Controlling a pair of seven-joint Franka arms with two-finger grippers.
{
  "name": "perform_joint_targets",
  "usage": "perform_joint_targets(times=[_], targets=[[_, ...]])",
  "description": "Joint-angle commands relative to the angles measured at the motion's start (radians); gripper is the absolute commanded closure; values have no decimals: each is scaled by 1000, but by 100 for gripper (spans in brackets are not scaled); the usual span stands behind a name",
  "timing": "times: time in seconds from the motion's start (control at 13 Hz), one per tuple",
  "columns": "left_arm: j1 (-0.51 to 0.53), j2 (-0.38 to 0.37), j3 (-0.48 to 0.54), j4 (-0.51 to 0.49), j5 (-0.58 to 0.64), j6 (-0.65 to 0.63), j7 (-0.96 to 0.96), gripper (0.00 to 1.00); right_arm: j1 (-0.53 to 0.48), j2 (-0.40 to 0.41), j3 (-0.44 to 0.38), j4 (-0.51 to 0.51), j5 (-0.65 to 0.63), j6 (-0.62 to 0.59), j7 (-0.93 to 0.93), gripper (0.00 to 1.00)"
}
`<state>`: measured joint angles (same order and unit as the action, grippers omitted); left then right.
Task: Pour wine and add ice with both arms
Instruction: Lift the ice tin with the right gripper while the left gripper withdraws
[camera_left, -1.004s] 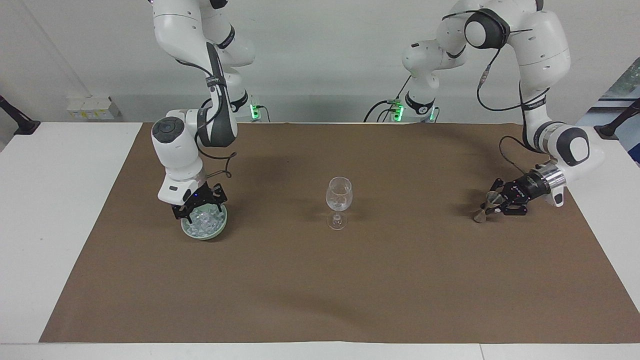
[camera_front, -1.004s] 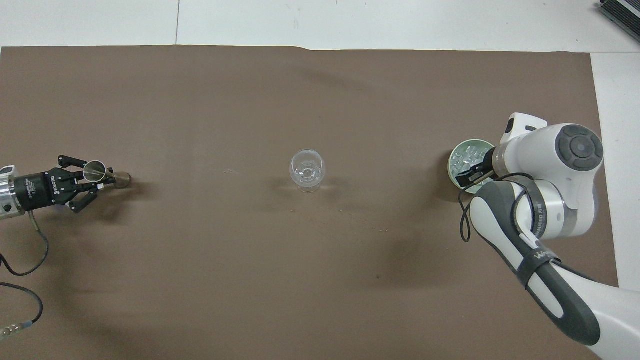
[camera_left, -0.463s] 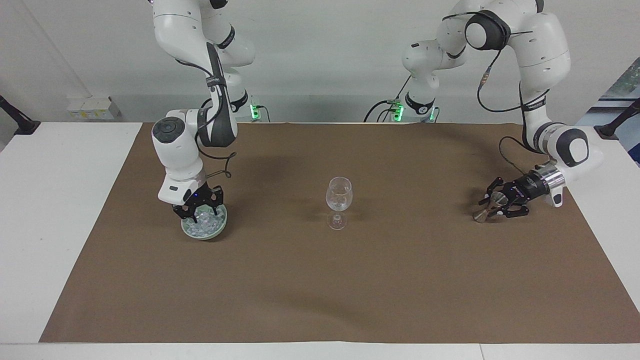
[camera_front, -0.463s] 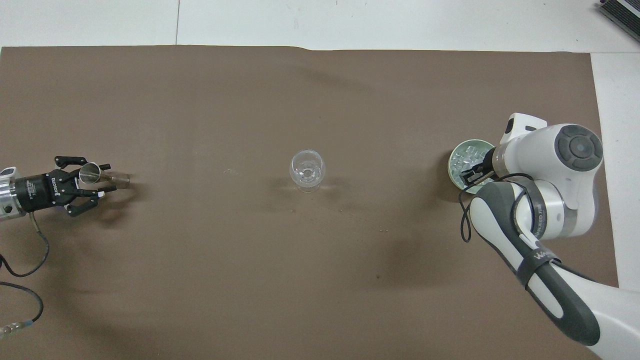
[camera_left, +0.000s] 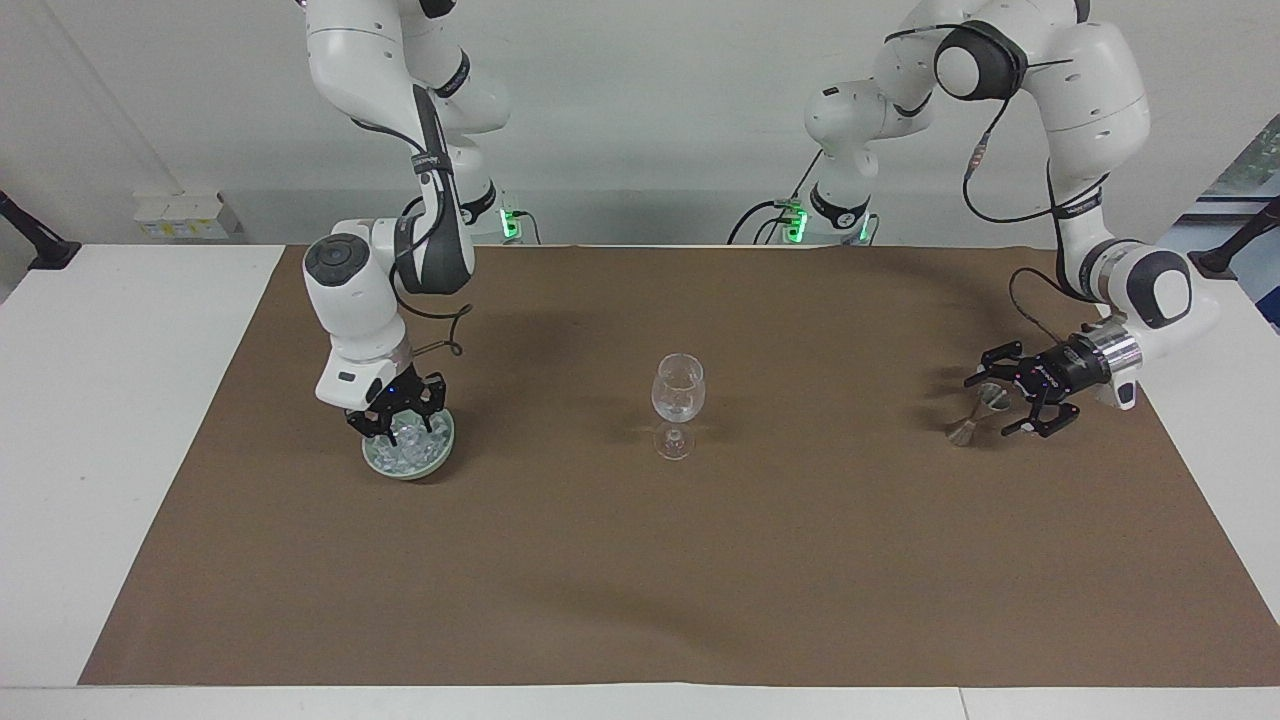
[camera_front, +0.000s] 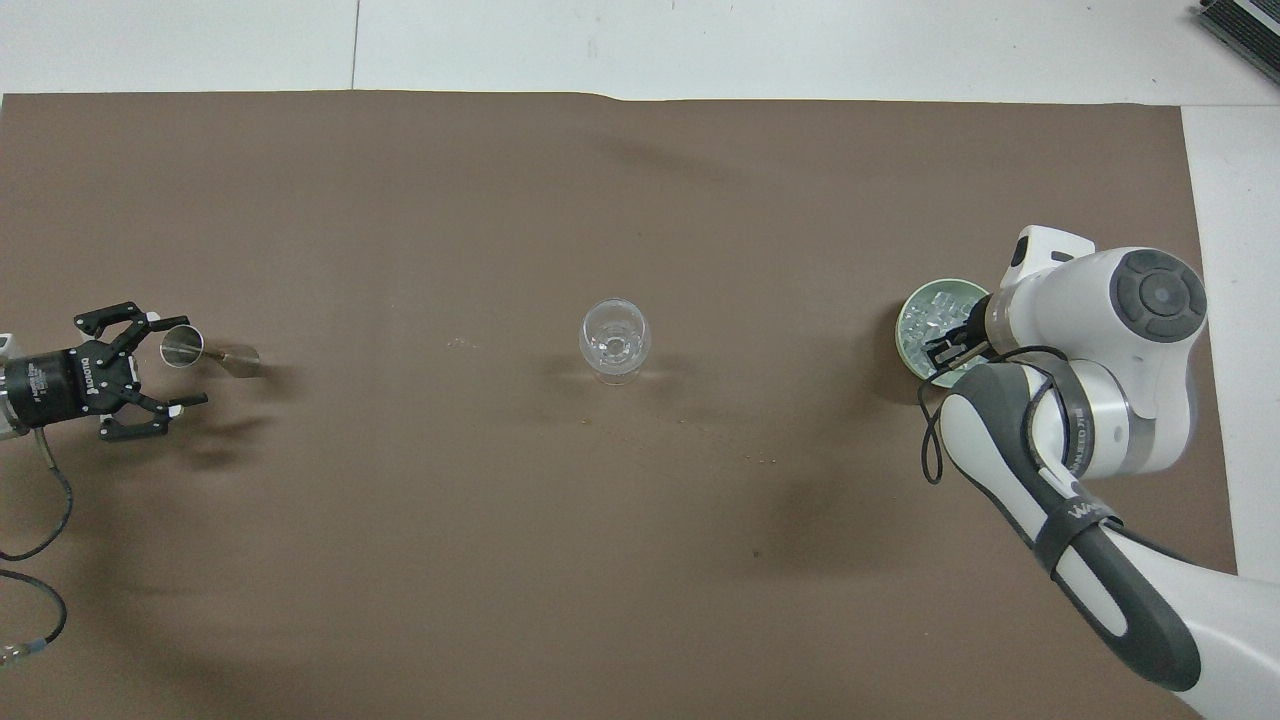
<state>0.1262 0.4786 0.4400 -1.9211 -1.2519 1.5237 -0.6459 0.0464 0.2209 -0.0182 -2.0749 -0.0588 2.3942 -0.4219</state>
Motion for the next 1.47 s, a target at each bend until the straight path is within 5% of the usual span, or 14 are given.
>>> perform_joint_targets(times=[0.0,0.46,0.77,1.39], targets=[[12,21,26,79,49,-79,6,0,-10,0,4,2,-7,0,-18,63],[-11,6,89,244,154,-169,3,0,-13,0,4,21,-7,-21,-17,83],[-43,-86,71,319,264,-159,-11,0,-16,-5,4,58,-4,-75,-15,86],[-56,-256,-144,427,557,-130,9,0,-14,-84,21,130,13,-233,106,100]])
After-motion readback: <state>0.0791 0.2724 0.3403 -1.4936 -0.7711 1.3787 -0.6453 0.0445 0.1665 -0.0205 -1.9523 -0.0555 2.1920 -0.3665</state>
